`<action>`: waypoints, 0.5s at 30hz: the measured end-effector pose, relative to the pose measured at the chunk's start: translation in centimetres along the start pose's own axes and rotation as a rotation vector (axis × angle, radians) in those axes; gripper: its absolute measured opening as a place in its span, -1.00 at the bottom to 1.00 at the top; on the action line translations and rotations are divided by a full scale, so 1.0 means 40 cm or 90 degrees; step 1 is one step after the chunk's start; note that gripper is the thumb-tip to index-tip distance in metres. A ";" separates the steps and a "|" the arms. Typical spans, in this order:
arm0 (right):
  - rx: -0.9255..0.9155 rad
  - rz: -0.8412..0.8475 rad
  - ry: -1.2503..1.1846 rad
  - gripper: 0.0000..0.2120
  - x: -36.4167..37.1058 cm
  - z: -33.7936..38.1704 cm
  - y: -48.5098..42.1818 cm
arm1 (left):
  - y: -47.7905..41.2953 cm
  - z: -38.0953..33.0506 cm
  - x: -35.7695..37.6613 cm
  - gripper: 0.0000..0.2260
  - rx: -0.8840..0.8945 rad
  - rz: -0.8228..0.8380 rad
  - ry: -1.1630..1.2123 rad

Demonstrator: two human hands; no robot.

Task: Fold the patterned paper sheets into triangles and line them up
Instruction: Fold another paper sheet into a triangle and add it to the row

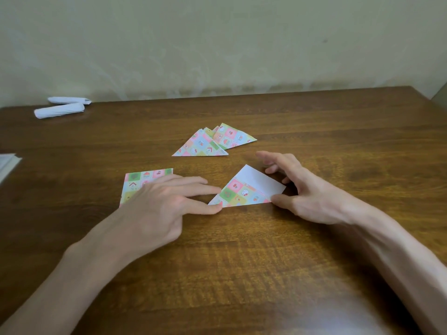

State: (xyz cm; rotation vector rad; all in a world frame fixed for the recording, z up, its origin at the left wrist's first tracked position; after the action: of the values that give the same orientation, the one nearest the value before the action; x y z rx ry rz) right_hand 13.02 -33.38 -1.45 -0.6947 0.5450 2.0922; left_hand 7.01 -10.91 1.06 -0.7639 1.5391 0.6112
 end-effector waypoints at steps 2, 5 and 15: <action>0.001 -0.001 0.007 -0.21 0.001 0.002 0.001 | 0.007 0.021 -0.009 -0.28 -0.010 -0.008 0.000; 0.004 0.006 0.010 -0.22 0.000 0.006 0.002 | 0.011 0.037 -0.012 -0.26 -0.010 -0.005 0.001; 0.030 -0.137 0.134 -0.26 0.041 0.048 0.002 | 0.011 0.003 -0.003 -0.32 0.015 0.011 -0.009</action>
State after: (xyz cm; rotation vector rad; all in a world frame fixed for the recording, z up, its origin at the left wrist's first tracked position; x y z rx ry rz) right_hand 11.62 -31.33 -1.05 -0.9114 0.6059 1.8129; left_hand 6.75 -10.51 1.16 -0.7272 1.5387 0.6098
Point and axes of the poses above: each hand's wrist, its own y-axis away from the middle knuckle, its own x-axis out of the palm, z = x × y, the point moved 7 cm from there along -y, towards the middle knuckle, and after that the axes turned 5 degrees about z, right-handed, at the moved point
